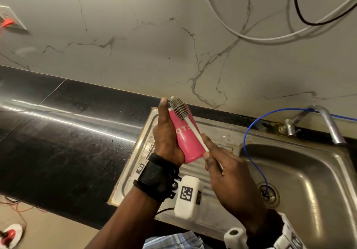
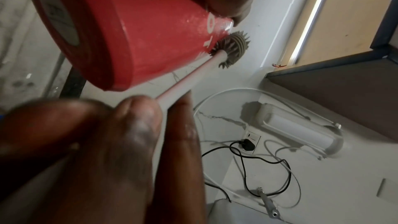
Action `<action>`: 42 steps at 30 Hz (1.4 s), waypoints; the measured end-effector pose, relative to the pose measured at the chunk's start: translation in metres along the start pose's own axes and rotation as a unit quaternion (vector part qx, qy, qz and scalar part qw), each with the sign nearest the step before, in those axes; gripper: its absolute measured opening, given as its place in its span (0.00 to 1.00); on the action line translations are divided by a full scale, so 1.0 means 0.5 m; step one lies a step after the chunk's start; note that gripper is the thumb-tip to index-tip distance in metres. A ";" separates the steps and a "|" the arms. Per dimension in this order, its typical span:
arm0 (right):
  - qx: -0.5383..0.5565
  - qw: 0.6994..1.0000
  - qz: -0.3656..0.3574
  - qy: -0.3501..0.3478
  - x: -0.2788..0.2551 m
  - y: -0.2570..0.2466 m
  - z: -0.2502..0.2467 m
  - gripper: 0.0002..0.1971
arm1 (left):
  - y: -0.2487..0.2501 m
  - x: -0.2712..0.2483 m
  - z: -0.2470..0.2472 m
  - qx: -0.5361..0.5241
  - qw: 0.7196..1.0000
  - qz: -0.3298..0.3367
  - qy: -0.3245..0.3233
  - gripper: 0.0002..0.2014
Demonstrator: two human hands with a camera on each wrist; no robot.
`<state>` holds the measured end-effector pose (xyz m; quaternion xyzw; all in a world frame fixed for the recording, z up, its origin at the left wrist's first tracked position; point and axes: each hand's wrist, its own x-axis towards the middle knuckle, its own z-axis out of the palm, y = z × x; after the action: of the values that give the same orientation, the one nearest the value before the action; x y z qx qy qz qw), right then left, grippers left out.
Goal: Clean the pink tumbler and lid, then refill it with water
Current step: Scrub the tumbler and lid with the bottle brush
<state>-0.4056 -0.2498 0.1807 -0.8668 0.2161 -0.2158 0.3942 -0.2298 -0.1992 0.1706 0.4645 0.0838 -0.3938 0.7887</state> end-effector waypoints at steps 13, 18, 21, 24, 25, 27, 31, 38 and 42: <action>0.006 1.000 0.015 0.014 0.010 0.006 -0.009 0.26 | 0.002 -0.001 -0.003 -0.004 0.998 -0.042 -0.047 0.43; 0.046 0.999 0.021 -0.006 -0.051 0.018 -0.015 0.27 | 0.062 0.012 -0.018 -0.029 0.999 -0.031 -0.029 0.38; 0.039 0.998 0.037 -0.018 -0.072 0.029 -0.023 0.28 | 0.074 0.017 -0.026 -0.054 0.998 -0.028 -0.019 0.41; 0.033 0.999 0.018 -0.004 -0.057 0.024 -0.019 0.27 | 0.043 0.017 -0.015 -0.037 0.999 -0.029 -0.016 0.45; 0.024 1.000 0.006 0.003 -0.048 0.021 -0.016 0.27 | 0.033 0.009 -0.005 -0.022 0.999 -0.029 -0.013 0.48; 0.003 1.000 -0.011 0.009 -0.038 0.018 -0.015 0.27 | 0.021 0.004 0.005 -0.013 0.999 -0.029 -0.005 0.50; -0.010 1.000 -0.022 -0.012 -0.070 0.032 -0.027 0.25 | 0.058 0.017 -0.004 -0.035 0.999 -0.025 -0.011 0.45; -0.042 0.999 -0.024 0.008 -0.066 0.021 -0.012 0.26 | 0.033 0.014 0.009 -0.012 0.999 -0.043 -0.010 0.60; -0.056 0.998 -0.031 -0.006 -0.085 0.034 -0.024 0.28 | 0.062 0.021 0.003 -0.032 0.999 -0.005 -0.003 0.45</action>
<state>-0.4504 -0.2439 0.1660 -0.8949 0.1986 -0.2103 0.3398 -0.2013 -0.1979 0.1869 0.4374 0.0960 -0.3960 0.8016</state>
